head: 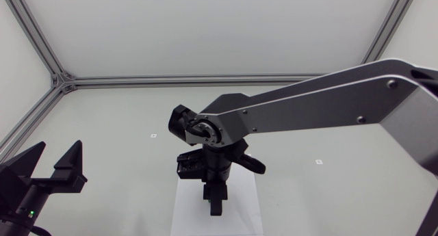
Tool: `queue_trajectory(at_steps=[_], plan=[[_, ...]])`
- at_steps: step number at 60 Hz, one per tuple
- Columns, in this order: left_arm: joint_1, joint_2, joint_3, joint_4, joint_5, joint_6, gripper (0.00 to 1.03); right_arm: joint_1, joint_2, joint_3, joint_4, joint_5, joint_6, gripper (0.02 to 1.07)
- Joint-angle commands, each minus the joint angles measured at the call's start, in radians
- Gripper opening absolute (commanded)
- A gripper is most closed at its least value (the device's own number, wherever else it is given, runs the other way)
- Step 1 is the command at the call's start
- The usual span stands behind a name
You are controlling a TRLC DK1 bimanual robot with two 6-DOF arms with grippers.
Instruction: Pick up the orange 2x2 brick with the right arm and stack it on top of the green 2x2 brick in the center
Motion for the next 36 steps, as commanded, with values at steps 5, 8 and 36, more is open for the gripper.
queue_trajectory(at_steps=[5,8,36], plan=[[0.001,-0.008,-0.041,-0.014,0.004,0.013,0.99,-0.010,0.041,-0.014,-0.015,-0.002,-0.009,0.27],[0.001,-0.008,-0.041,-0.015,0.004,0.013,0.99,-0.012,0.040,-0.014,-0.017,-0.002,-0.009,0.27],[0.001,-0.008,-0.041,-0.015,0.004,0.013,0.99,-0.016,0.015,-0.026,-0.020,0.000,-0.012,0.27]])
